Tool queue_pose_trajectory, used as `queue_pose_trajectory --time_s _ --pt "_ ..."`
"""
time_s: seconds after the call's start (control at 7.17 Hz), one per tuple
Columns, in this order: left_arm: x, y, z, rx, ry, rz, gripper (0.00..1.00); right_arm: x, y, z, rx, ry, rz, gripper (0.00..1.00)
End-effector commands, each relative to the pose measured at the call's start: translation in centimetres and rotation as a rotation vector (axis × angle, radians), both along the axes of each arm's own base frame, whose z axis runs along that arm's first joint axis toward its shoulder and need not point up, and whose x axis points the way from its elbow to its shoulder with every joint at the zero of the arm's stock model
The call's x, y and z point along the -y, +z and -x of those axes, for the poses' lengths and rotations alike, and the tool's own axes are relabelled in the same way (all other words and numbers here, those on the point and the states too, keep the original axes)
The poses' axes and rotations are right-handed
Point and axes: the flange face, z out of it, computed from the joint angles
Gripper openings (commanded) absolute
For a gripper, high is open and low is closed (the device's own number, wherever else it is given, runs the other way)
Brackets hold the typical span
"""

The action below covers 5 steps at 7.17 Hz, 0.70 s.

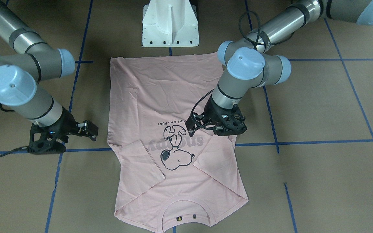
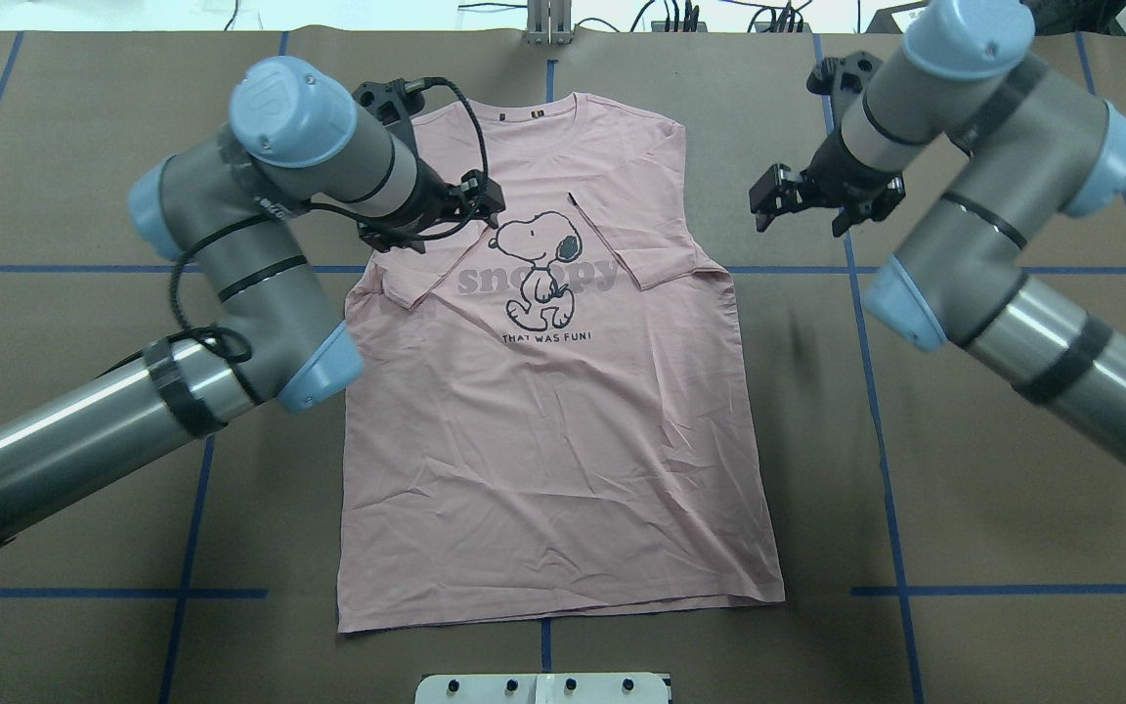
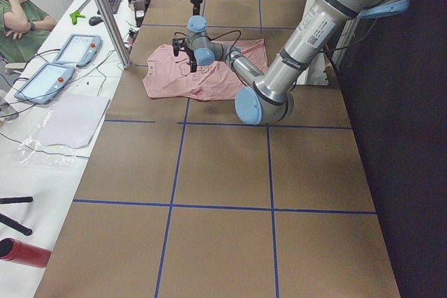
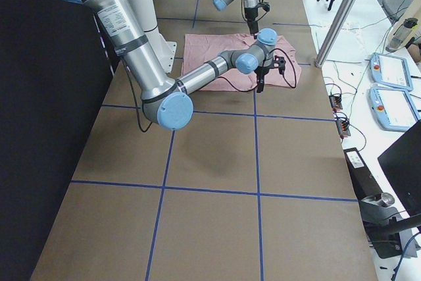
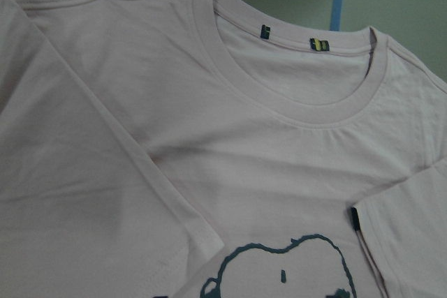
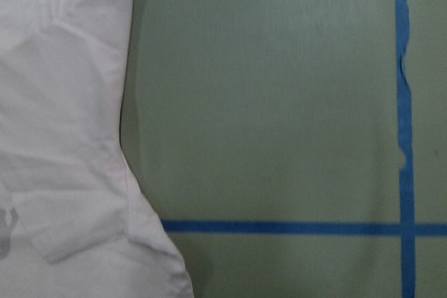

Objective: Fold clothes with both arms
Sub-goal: 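Move both grippers down along the shirt sides toward the hem corners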

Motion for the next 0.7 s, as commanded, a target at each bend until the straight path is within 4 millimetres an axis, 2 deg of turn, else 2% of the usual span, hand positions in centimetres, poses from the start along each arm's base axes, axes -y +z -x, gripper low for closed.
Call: queue_pose_trajectory --time_s 0.0,0.14,0.28,0.42,0.56 --pt "-7.1 -0.8 5.8 0.074 0.079 -0.051 1.00 -13.6 0.5 -0.3 0.001 0.064 0.069 1.00" --pt "-9.8 0.4 7.3 0.080 0.099 -0.060 1.00 -19.1 0.3 1.6 -0.013 0.089 0.098 1.00" --pt "-11.4 0.9 8.5 0.083 0.087 -0.078 1.00 -24.1 0.4 4.4 -0.001 0.131 0.089 1.00" --pt "-12.2 0.8 9.5 0.088 0.088 -0.075 1.00 -28.2 0.3 6.2 0.016 0.152 0.099 1.00" --pt "-12.3 0.8 9.6 0.092 0.090 -0.072 1.00 -30.5 0.0 7.0 0.017 0.141 0.092 1.00"
